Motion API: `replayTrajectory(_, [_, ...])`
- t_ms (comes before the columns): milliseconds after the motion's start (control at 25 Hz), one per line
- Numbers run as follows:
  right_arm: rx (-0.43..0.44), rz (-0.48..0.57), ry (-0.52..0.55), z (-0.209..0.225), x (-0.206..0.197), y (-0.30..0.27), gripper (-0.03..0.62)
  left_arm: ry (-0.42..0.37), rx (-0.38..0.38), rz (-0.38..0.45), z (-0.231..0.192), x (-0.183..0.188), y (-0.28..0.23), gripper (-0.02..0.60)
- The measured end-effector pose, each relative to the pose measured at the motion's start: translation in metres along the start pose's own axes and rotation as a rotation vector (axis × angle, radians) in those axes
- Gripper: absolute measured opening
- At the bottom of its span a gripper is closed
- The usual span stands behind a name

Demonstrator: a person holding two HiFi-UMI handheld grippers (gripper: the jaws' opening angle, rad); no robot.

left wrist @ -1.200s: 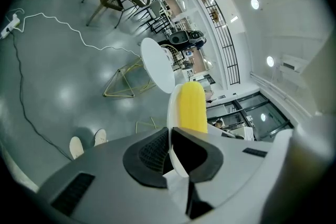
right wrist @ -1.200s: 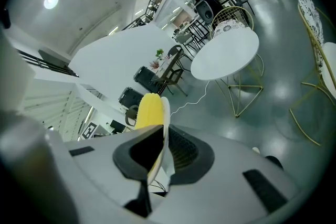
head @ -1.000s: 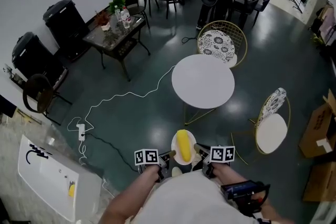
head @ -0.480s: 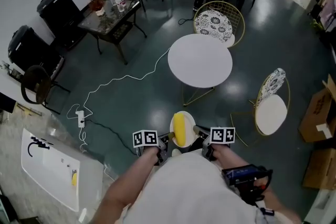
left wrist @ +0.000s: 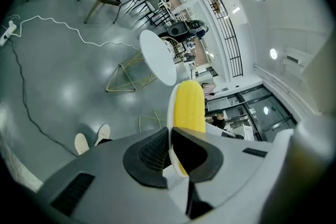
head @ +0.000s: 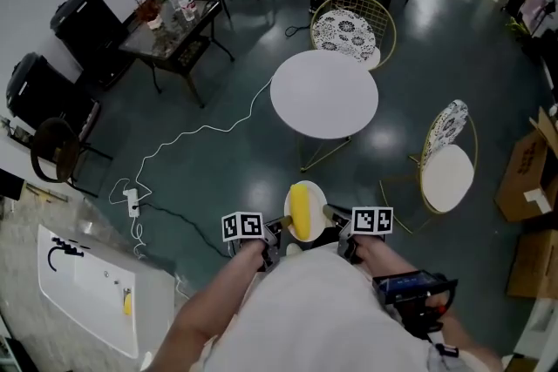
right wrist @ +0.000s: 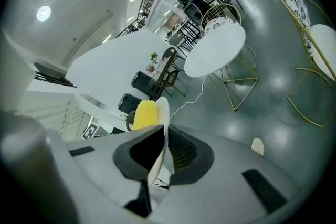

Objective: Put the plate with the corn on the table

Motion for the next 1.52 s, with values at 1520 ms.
replayTrajectory(1520, [0.038, -0.094, -0.003, -0.004, 0.054, -0.066, 0.035, 0.069, 0.031, 0.066, -0.036, 0.061, 0.028, 0.029])
Point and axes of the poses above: the fingertips, and each gripper's own axes: y backward along the fingers, z to its right, x out of its top, the point moved 1 cm from there along y, backward along the fingers, and after that the axes turned 14 degrees about -z, right-handed, at the moved point
